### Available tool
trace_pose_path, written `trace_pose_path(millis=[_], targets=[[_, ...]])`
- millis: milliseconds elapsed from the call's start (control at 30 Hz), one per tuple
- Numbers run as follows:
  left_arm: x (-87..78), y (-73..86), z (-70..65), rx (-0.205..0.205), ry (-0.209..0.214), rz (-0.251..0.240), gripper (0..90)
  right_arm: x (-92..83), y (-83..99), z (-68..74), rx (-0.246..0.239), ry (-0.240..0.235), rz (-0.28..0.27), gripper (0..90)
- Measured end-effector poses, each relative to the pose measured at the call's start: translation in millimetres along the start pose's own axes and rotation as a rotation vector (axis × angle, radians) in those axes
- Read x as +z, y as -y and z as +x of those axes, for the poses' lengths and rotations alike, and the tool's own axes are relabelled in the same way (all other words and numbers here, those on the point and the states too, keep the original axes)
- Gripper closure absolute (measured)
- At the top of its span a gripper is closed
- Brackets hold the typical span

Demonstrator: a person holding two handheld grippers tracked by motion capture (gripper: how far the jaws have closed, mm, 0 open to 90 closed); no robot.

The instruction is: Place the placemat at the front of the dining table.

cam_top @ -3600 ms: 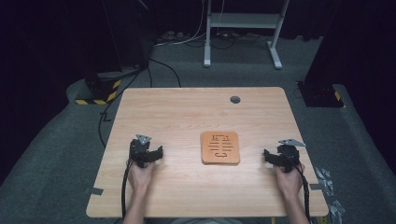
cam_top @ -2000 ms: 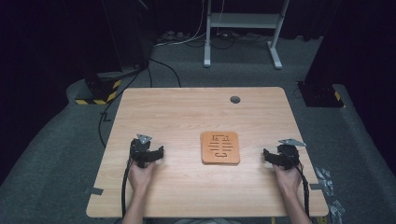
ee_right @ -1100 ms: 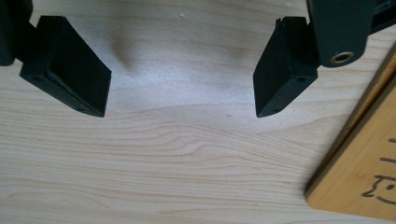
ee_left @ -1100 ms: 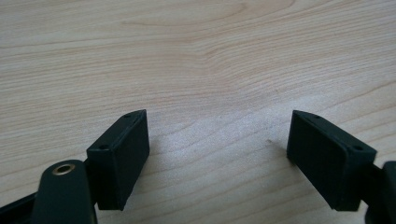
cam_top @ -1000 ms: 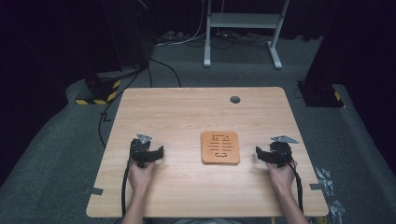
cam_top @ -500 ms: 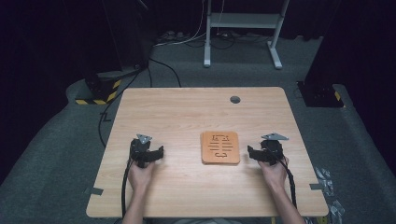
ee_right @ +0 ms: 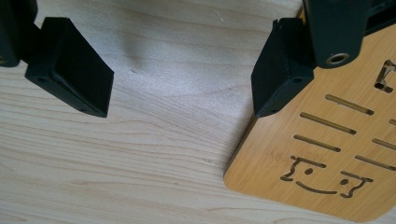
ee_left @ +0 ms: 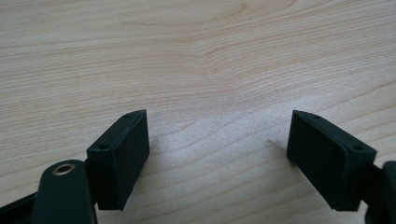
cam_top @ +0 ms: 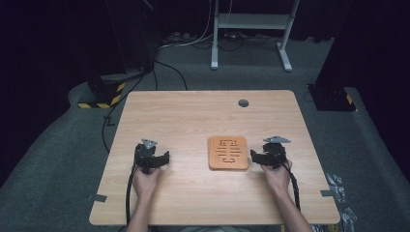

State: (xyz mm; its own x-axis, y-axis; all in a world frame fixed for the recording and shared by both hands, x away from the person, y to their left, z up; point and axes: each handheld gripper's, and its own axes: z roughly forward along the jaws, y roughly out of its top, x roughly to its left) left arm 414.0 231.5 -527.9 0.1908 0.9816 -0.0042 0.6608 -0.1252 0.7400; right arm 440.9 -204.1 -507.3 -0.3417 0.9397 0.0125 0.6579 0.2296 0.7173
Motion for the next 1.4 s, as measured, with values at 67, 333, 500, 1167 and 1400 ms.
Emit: trace_pose_path(millis=[67, 333, 500, 1167, 1400], targets=[[0.0, 0.0, 0.0, 0.0, 0.0, 0.0, 21.3, 1.8, -0.1, 1.4, 0.004, 0.001, 0.004, 21.2], [0.0, 0.0, 0.0, 0.0, 0.0, 0.0, 21.3, 6.3, -2.5, 4.5, 0.007, 0.007, 0.02, 22.2], [-0.1, 0.0, 0.2, 0.003, 0.0, 0.002, 21.2, 10.2, -8.4, 9.7, -0.002, 0.013, 0.024, 22.2], [0.2, -0.2, -0.1, -0.001, -0.001, 0.0, 21.4, 17.1, -9.7, 12.6, -0.024, 0.037, 0.037, 22.8], [0.2, -0.2, 0.0, -0.001, -0.001, 0.0, 21.4, 17.3, -10.2, 16.2, -0.017, 0.029, 0.038, 22.8]])
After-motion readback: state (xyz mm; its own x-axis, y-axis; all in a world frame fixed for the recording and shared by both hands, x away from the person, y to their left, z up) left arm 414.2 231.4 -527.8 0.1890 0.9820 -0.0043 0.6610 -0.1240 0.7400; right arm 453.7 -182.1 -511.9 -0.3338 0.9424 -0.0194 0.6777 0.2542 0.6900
